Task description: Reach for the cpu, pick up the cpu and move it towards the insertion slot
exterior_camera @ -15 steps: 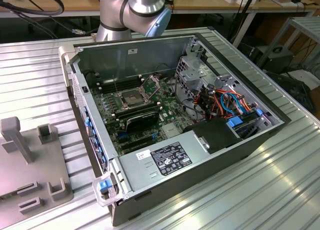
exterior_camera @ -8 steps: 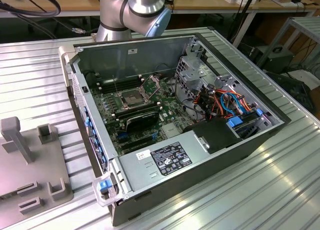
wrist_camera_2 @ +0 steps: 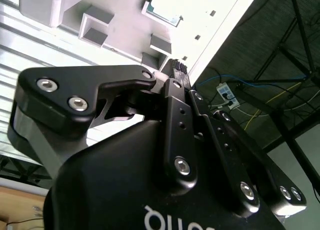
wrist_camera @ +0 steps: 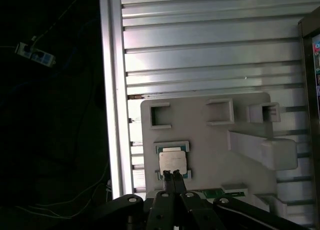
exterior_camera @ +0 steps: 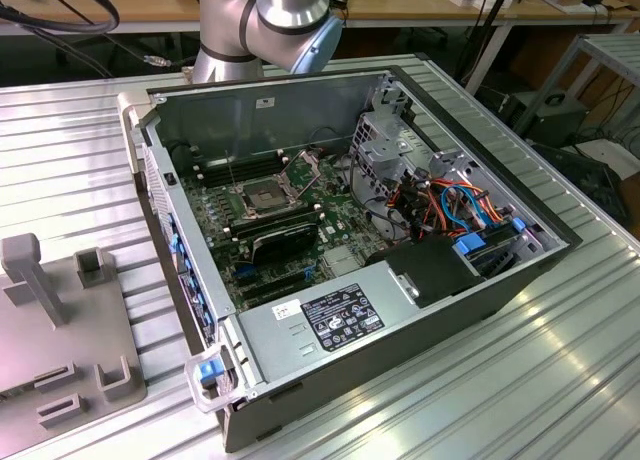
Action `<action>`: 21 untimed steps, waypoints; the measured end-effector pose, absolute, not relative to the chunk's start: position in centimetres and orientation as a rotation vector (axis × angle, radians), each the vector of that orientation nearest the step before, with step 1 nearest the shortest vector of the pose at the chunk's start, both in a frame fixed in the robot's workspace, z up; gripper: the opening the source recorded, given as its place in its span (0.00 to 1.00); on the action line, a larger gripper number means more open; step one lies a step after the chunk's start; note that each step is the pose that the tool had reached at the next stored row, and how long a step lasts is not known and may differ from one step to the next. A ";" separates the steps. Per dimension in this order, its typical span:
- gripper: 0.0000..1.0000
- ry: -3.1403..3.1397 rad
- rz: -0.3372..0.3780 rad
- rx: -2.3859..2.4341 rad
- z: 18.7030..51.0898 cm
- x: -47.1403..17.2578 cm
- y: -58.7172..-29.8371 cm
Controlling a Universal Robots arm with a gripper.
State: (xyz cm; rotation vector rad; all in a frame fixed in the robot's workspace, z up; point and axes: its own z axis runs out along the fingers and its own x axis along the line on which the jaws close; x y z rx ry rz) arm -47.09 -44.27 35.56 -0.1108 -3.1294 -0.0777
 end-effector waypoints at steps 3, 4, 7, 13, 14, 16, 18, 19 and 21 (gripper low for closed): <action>0.11 -3.129 -0.078 -0.110 35.6 -47.1 -44.3; 0.11 -3.129 -0.078 -0.110 35.6 -47.1 -44.3; 0.29 -3.129 -0.078 -0.109 35.6 -47.1 -44.3; 0.78 -3.130 -0.070 -0.006 33.2 -47.4 -44.5; 0.78 -3.130 -0.070 -0.006 33.2 -47.4 -44.5; 0.78 -3.130 -0.070 -0.006 33.0 -47.4 -44.5; 0.78 -3.130 -0.070 -0.006 32.8 -47.4 -44.5; 0.78 -3.130 -0.070 -0.006 32.7 -47.4 -44.5; 0.78 -3.130 -0.070 -0.006 32.5 -47.4 -44.5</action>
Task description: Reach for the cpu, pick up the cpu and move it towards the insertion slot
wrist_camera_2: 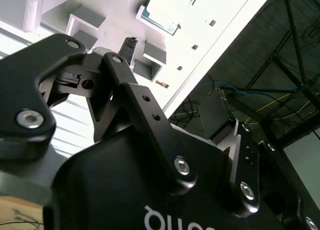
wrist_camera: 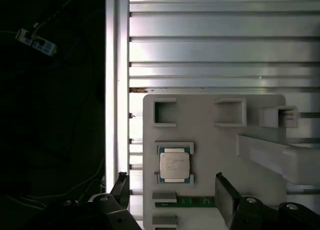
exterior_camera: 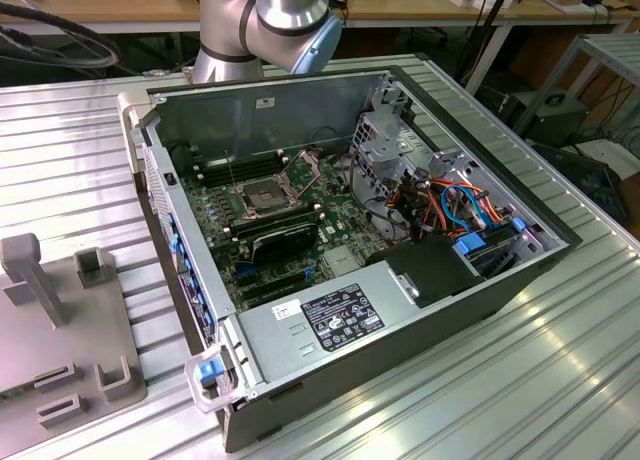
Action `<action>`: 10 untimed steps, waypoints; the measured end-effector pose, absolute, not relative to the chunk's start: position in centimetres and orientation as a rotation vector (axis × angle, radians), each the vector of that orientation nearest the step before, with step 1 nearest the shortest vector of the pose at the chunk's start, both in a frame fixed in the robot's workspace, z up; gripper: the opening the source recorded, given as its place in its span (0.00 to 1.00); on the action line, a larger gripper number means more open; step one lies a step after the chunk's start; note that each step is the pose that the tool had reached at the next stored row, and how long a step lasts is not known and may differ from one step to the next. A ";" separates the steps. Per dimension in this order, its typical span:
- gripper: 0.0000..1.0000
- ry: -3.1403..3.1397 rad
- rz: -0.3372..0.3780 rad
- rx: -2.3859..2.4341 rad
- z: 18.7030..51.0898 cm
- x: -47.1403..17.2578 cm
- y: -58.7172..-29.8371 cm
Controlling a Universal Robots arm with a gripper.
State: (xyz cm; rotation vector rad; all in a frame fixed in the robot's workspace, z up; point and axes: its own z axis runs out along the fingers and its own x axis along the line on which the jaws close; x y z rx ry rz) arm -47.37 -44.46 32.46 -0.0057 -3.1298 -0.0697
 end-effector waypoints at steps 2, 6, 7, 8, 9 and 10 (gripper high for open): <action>0.78 -3.130 -0.070 -0.006 32.2 -47.4 -44.5; 0.78 -3.129 -0.070 -0.006 31.6 -47.4 -44.5; 0.78 -3.129 -0.070 -0.006 31.4 -47.4 -44.5; 0.78 -3.129 -0.070 -0.006 31.2 -47.4 -44.5; 0.78 -3.129 -0.070 -0.006 31.0 -47.4 -44.5; 0.78 -3.129 -0.070 -0.006 30.8 -47.4 -44.5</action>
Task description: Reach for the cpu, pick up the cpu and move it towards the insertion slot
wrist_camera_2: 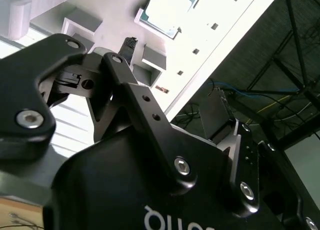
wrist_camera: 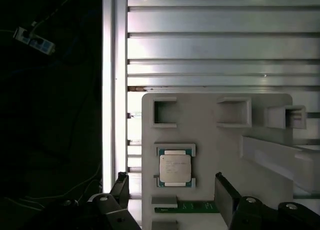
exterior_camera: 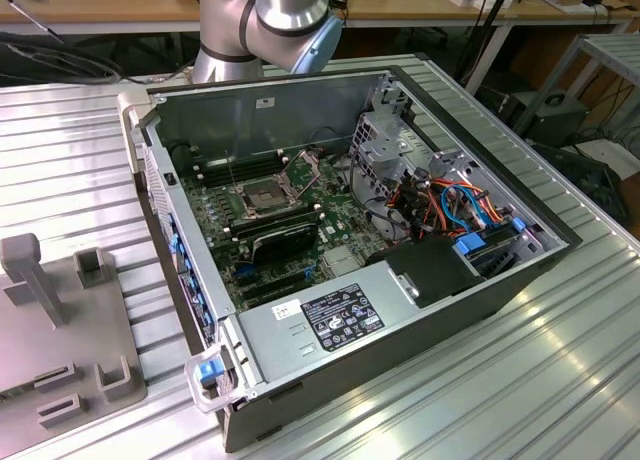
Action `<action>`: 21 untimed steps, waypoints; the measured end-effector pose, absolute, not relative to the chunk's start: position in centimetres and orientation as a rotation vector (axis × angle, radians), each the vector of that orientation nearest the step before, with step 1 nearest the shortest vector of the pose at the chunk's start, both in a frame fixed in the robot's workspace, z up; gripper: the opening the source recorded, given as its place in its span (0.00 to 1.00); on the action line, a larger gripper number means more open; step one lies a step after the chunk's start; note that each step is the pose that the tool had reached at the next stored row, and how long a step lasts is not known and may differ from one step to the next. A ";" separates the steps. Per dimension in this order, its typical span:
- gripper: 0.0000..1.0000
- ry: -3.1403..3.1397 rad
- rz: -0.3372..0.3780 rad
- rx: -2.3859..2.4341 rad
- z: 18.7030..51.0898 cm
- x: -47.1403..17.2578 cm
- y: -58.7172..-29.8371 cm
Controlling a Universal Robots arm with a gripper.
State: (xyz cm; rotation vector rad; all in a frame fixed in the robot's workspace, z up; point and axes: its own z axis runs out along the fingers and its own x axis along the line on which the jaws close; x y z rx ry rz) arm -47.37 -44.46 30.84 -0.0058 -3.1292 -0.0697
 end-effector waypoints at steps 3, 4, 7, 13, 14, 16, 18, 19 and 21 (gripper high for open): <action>0.78 -3.129 -0.070 -0.006 30.3 -47.4 -44.5; 0.78 -3.129 -0.070 -0.006 30.0 -47.4 -44.5; 0.78 -3.129 -0.070 -0.006 29.5 -47.4 -44.5; 0.78 -3.129 -0.070 -0.006 28.8 -47.4 -44.5; 0.78 -3.129 -0.069 -0.006 28.8 -47.4 -44.5; 0.78 -3.129 -0.070 -0.006 28.8 -47.4 -44.5; 0.78 -3.129 -0.070 -0.006 28.7 -47.4 -44.5; 0.78 -3.129 -0.070 -0.006 28.7 -47.4 -44.5; 0.78 -3.130 -0.070 -0.006 28.6 -47.4 -44.5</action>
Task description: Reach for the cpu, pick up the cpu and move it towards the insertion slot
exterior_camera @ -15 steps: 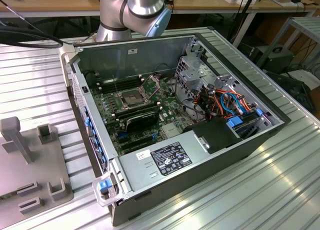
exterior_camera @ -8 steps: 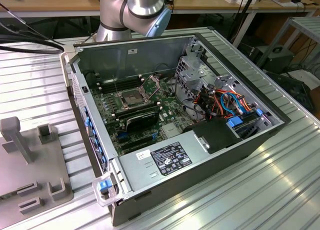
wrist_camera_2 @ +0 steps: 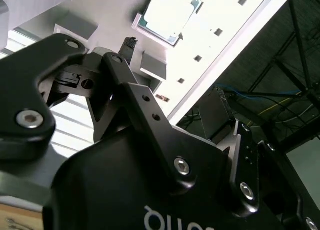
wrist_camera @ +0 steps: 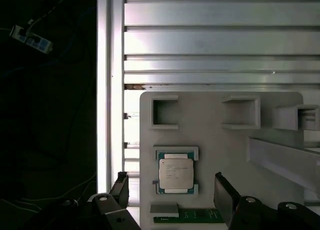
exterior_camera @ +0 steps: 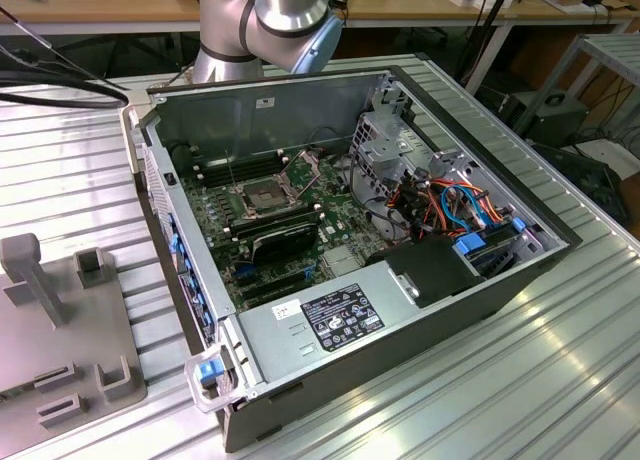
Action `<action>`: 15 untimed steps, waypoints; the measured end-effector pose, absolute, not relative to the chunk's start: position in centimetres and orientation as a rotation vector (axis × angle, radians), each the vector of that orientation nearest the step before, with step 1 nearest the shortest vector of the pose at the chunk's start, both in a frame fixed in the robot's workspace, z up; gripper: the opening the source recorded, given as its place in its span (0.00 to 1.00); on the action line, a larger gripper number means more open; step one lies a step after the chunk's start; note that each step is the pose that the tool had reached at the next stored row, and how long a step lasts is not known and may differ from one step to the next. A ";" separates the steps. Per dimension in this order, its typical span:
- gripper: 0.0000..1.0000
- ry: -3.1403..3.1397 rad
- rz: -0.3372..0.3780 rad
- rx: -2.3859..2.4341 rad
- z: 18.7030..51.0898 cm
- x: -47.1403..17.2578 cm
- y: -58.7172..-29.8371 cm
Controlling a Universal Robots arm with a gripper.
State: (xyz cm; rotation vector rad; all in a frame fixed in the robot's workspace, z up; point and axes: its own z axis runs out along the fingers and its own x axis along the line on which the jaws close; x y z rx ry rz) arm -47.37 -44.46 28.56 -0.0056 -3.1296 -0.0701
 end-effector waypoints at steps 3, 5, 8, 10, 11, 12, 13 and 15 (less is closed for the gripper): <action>0.78 -3.129 -0.070 -0.006 27.8 -47.4 -44.5; 0.78 -3.128 -0.070 -0.001 27.4 -47.4 -44.7; 0.78 -3.126 -0.069 0.039 26.9 -47.4 -44.8; 0.78 -3.126 -0.069 0.041 26.6 -47.4 -44.9; 0.78 -3.126 -0.069 0.041 26.5 -47.3 -44.9; 0.78 -3.126 -0.069 0.041 26.5 -47.3 -44.9; 0.78 -3.126 -0.069 0.041 26.5 -47.3 -44.9; 0.78 -3.126 -0.069 0.041 26.4 -47.4 -44.9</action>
